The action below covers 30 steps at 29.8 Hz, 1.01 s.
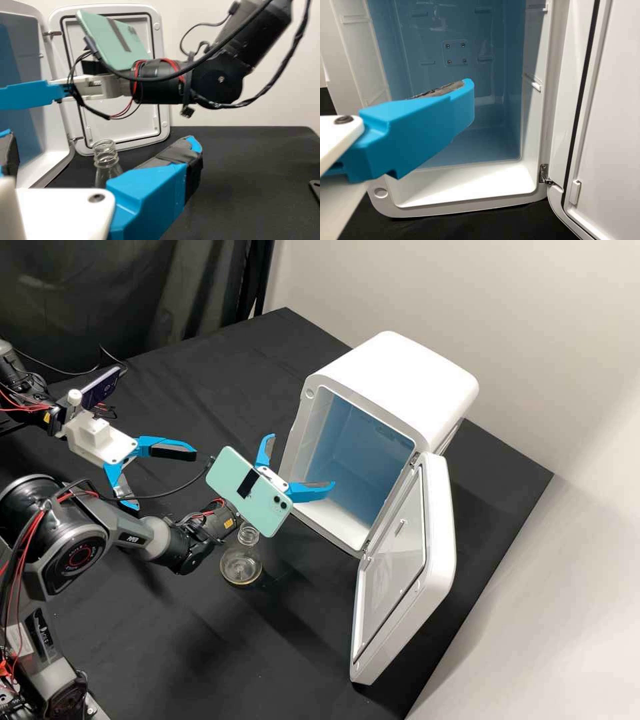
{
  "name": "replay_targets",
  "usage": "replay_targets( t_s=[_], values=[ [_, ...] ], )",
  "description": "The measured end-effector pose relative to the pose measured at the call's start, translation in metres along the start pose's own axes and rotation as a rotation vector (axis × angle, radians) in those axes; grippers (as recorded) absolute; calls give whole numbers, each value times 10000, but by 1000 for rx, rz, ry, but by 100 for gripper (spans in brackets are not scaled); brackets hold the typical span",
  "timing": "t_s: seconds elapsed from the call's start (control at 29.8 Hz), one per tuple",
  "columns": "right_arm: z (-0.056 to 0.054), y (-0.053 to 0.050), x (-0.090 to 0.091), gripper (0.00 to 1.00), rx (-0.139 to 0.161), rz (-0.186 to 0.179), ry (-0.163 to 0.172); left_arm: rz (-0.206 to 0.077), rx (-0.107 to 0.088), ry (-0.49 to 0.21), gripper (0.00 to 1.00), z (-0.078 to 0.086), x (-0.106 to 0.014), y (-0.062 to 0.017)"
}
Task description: Place the flask in the incubator
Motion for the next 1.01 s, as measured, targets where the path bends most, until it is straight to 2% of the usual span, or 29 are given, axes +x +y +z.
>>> replay_targets(
  t_s=[0.13, 0.17, 0.2, 0.37, 0.57, 0.67, 0.94, 0.97, 1.01],
  values=[
    [0, 0, 0, 100, 0, 0, 0, -2, -2, 12, 100, -38, 16, -10],
    [0, 0, 0, 100, 0, 0, 0, -1, -8, 16, 100, -55, 16, -7],
    [0, 0, 0, 100, 0, 0, 0, -1, -5, 16, 100, -63, 17, -3],
    [0, 0, 0, 100, 0, 0, 0, 6, -12, 44, 100, -153, 14, 17],
    [0, 0, 0, 100, 0, 0, 0, 12, -30, 69, 100, -233, 8, 32],
    [0, 0, 0, 100, 0, 0, 0, 3, -35, 73, 100, -240, -11, 9],
    [0, 0, 0, 100, 0, 0, 0, -14, -28, 61, 100, -233, -85, -61],
    [0, 0, 0, 100, 0, 0, 0, -9, -27, 62, 100, -242, -93, -60],
    [0, 0, 0, 100, 0, 0, 0, -11, -21, 56, 100, -246, -107, -72]
  ],
)
